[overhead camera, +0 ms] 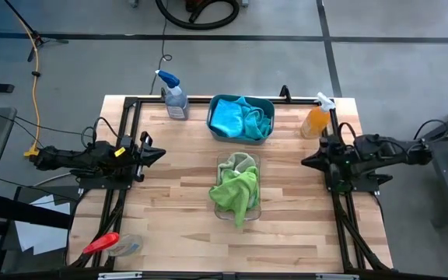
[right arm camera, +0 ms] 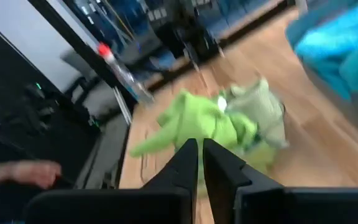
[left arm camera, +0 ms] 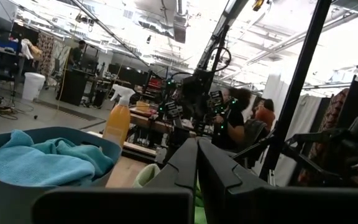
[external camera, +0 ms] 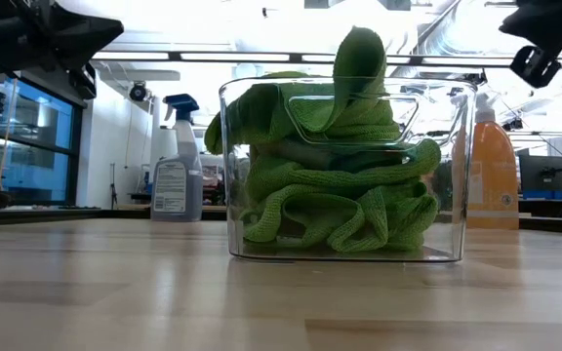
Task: Sort microfiber towel by color & place in baskets
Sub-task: Return to Home Position
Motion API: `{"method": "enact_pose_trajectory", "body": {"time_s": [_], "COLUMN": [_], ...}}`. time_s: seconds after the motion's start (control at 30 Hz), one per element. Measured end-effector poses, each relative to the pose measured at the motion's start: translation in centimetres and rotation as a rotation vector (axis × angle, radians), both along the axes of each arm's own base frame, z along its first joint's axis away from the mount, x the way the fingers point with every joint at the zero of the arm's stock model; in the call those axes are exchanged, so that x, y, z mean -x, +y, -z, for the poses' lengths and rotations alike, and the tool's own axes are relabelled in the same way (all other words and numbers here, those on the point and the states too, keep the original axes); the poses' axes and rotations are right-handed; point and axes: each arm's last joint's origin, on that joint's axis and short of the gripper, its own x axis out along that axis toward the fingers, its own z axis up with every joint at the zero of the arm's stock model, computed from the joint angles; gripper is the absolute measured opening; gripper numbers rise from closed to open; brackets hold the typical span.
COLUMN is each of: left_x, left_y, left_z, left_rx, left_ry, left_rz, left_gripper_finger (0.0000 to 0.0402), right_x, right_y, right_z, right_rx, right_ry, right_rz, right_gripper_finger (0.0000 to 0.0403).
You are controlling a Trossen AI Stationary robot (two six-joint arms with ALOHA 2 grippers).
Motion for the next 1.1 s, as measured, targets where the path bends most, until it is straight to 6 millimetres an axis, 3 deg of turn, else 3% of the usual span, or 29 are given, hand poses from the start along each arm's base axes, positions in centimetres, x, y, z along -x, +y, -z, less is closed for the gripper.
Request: {"method": "enact_pose_trajectory", "body": {"time_s": [0.43,0.87,1.1], "left_x": [0.0,0.0,0.0], "left_y": [0.0,0.0,0.0], "left_z": [0.0,0.0,0.0], "left_rx": [-0.001,0.000,-0.001], "left_ry": [0.000,0.000,0.000], "left_rz": [0.000,0.000,0.000], "left_gripper_finger": [0.0000,0.0000,0.0000], "right_x": [0.5,-2.5,-2.6], "right_y": [-0.4,0.2,0.2], "right_z": [3.0,9.2,9.5], "right_rx": [0.197,0.188,0.265], "right_ry": [-0.198,-0.307,-0.288], "right_rz": [0.016,-0.027,-0.039], "right_gripper_finger": [0.0002,0.0000,0.0000]}}
